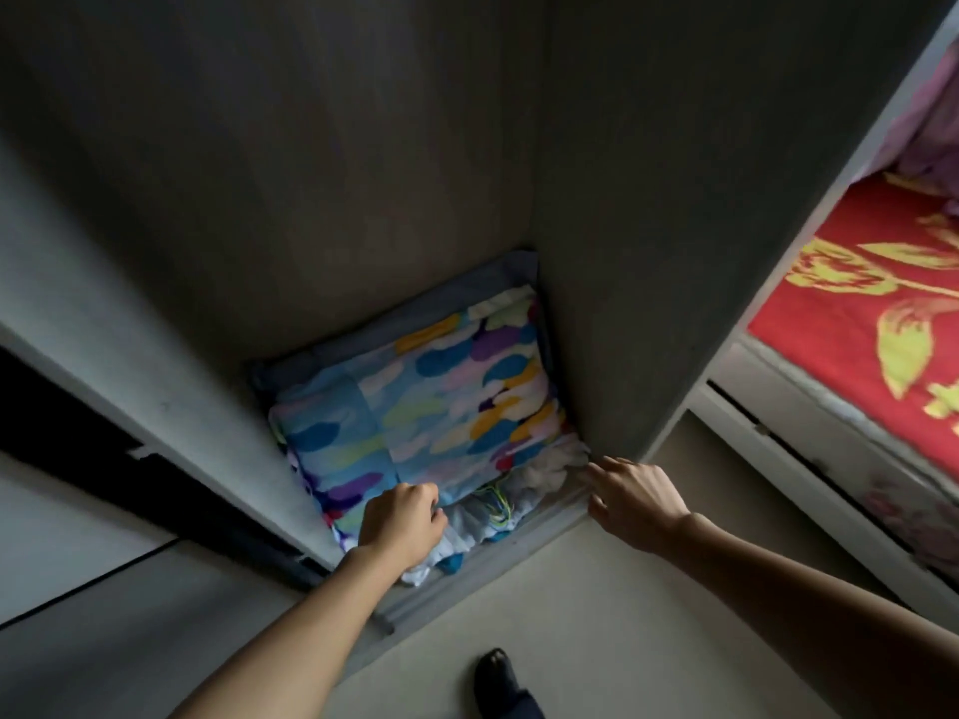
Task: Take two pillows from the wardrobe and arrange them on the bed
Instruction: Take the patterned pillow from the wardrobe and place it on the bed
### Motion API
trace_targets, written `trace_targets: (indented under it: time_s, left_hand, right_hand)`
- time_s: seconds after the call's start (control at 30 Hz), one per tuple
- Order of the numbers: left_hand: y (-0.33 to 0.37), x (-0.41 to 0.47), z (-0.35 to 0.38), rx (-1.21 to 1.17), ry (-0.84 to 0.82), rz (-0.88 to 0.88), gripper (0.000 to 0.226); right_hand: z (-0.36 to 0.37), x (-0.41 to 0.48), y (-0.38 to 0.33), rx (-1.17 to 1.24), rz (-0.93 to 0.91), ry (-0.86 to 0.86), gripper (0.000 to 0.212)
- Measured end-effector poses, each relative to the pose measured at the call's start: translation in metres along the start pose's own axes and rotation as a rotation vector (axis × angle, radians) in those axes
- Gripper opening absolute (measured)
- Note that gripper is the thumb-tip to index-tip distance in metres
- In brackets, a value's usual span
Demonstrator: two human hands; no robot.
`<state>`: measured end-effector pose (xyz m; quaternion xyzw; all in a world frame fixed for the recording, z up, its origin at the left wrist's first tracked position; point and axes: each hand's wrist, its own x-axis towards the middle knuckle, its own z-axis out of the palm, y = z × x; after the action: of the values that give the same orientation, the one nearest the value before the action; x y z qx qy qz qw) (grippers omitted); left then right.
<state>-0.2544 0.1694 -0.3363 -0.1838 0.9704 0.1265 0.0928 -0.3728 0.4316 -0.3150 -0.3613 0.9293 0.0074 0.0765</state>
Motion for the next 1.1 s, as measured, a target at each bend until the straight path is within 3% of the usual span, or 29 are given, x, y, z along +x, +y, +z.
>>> trace_targets:
  time_s: [0.3, 0.5, 0.7, 0.93, 1.1]
  left_hand:
    - [-0.046, 0.112, 0.004, -0.031, -0.112, -0.184, 0.028]
    - [-0.085, 0.174, 0.022, -0.084, -0.104, -0.323, 0.027]
    - [-0.120, 0.265, 0.056, 0.009, -0.133, -0.376, 0.053]
    - [-0.163, 0.368, 0.091, 0.092, -0.081, -0.381, 0.102]
    - [-0.171, 0.397, 0.121, 0.141, -0.032, -0.370, 0.111]
  right_hand:
    - [0.020, 0.167, 0.021, 0.054, -0.019, -0.096, 0.038]
    - [0.056, 0.292, 0.022, 0.055, -0.084, -0.176, 0.043]
    - [0.110, 0.416, 0.029, -0.036, -0.188, -0.187, 0.059]
    - [0.160, 0.519, 0.039, -0.068, -0.323, -0.056, 0.102]
    - [0.198, 0.542, 0.039, -0.073, -0.324, 0.021, 0.111]
